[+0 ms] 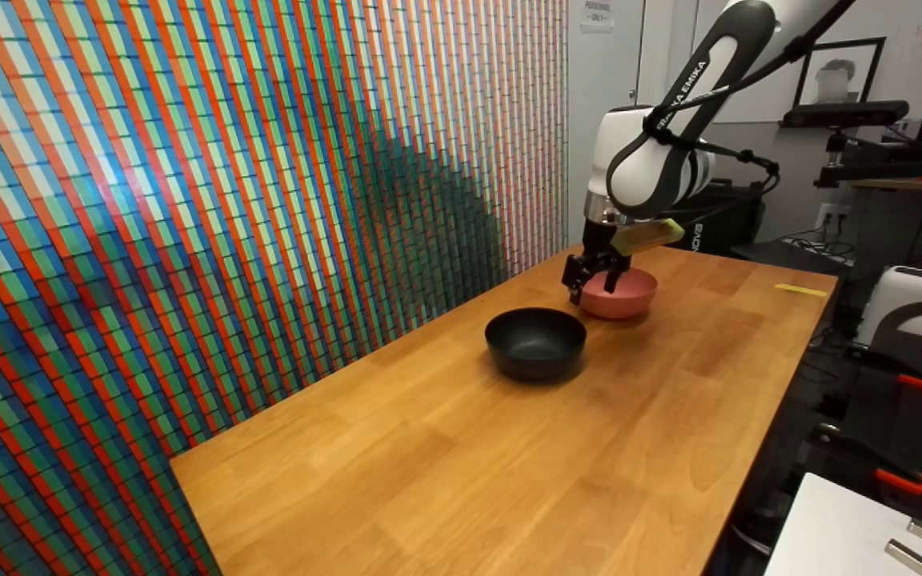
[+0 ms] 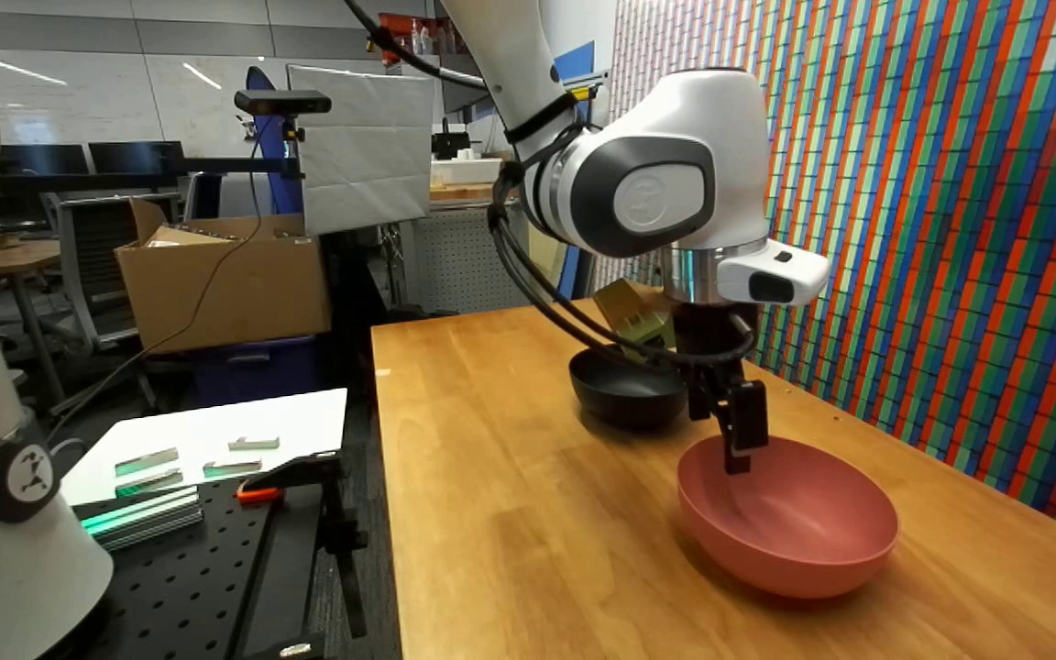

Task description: Put the pink bowl inside the black bowl

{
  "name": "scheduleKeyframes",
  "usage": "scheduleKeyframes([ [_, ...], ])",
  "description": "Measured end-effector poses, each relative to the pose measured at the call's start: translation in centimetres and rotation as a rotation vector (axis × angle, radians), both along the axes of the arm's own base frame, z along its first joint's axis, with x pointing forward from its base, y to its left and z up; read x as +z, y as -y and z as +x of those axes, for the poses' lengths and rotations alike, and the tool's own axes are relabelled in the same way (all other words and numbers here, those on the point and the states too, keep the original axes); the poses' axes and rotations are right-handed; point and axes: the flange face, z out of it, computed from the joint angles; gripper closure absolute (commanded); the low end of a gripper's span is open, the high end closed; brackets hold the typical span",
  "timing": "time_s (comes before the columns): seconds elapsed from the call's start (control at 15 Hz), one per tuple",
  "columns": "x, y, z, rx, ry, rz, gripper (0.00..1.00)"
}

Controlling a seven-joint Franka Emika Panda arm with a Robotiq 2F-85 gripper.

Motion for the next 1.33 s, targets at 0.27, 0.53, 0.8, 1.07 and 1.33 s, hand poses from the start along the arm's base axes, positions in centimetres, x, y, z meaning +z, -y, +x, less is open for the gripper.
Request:
scheduleKeyframes([
  [0.27, -2.3, -0.2, 0.8, 0.005, 0.008, -0.005, 0.58],
  [0.53, -3.3, 0.2, 1.7, 0.000, 0.021, -0.011, 0.87],
  [0.8, -2.4, 0.2, 2.6, 0.000, 0.046, -0.012, 0.97],
  [1.07, -0.4, 0.5, 3.7, -0.005, 0.083, -0.013, 0.98],
  [1.33, 2.0, 0.1, 4.2, -0.002, 0.093, -0.005, 0.99],
])
